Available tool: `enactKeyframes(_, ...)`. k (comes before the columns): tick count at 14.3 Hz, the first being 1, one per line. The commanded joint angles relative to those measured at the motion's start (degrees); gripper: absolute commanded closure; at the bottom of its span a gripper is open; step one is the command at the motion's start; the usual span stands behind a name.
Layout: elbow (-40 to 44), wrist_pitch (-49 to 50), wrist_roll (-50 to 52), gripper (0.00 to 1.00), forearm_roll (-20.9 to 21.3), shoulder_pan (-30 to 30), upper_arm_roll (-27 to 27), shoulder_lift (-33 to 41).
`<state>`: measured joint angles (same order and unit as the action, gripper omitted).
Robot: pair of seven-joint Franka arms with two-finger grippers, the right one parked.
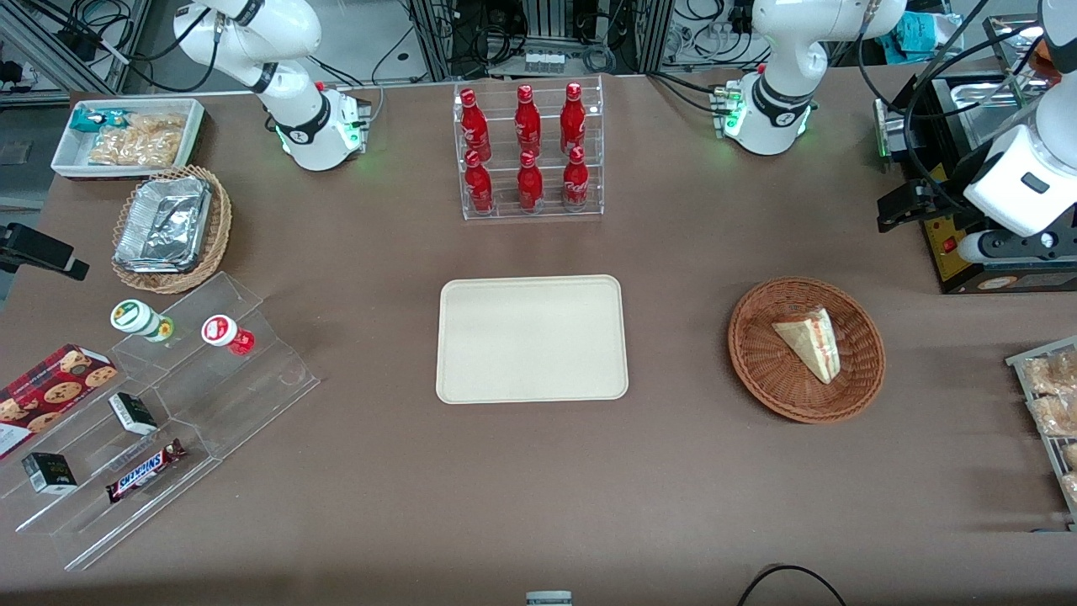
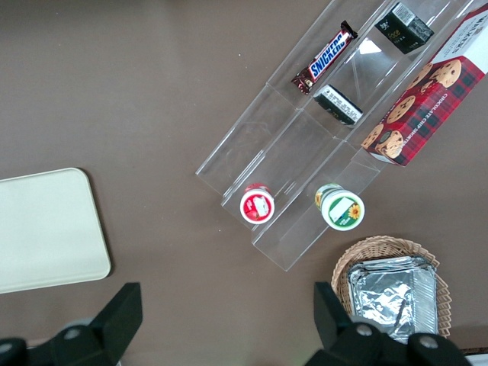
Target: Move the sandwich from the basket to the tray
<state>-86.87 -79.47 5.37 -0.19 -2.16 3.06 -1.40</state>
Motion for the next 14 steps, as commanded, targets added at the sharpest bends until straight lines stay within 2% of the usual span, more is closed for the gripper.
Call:
enactKeyframes(1,1.3,0.5,-5.7,0.0,-0.4,-0.4,-0.8,-0.6)
enactKeyframes(5,-1.8,0.6,-5.8,0.0,-0.2,-0.3,-2.0,-0.9)
enactKeyframes(8,-7.5,-1.5,-5.8,0.0,-0.3,-0.2,-3.4,-1.8)
enactKeyframes(12,-22.2,-18.7,-5.3,0.0,-0.1,-0.2,-3.8,-1.2)
enactKeyframes(14,-28.5,-26.7,-0.8,0.0,-0.1,-0.2,-3.8,-1.1)
